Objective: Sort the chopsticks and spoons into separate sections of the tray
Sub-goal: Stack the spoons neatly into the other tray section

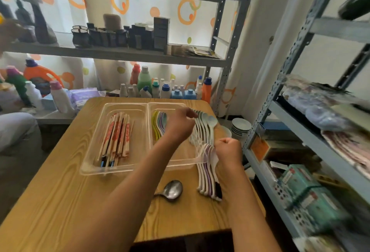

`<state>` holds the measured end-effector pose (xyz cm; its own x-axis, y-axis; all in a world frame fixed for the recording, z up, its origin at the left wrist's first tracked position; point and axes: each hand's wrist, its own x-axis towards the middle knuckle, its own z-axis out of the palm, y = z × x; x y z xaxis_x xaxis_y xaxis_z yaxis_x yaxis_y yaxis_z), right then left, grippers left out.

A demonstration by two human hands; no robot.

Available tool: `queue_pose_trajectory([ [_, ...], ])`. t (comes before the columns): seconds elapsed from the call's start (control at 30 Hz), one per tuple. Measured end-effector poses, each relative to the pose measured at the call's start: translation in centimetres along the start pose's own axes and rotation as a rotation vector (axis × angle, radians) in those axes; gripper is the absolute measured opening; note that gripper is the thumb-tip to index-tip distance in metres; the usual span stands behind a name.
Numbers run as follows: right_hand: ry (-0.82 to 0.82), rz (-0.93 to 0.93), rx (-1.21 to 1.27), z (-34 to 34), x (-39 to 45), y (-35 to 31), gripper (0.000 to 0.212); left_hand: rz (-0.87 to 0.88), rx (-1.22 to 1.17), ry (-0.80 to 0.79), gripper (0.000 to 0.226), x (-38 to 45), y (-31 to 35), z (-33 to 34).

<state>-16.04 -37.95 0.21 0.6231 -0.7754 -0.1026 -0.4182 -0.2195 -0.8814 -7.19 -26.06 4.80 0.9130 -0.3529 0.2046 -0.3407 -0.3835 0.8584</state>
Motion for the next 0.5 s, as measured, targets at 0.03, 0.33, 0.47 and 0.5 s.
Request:
queue_pose_trajectory([
  [0.03,-0.027,0.01,-0.055,-0.3,-0.4,0.7,0.013,0.002,-0.011,-0.002,0.027,-0.5,0.2,0.5],
  [0.33,-0.311,0.127,-0.339,-0.5,-2.7,3.5,0.079,0.053,-0.04,-0.021,0.021,-2.4,1.4,1.4],
  [0.47,-0.314,0.043,-0.48,0.0,-3.4,3.7,0.089,0.051,-0.036,-0.023,0.021,-2.4,1.7,1.0],
  [0.5,-0.29,0.018,-0.523,0.2,-3.6,3.8,0.087,0.05,-0.038,-0.019,0.021,-2.4,1.7,0.8],
])
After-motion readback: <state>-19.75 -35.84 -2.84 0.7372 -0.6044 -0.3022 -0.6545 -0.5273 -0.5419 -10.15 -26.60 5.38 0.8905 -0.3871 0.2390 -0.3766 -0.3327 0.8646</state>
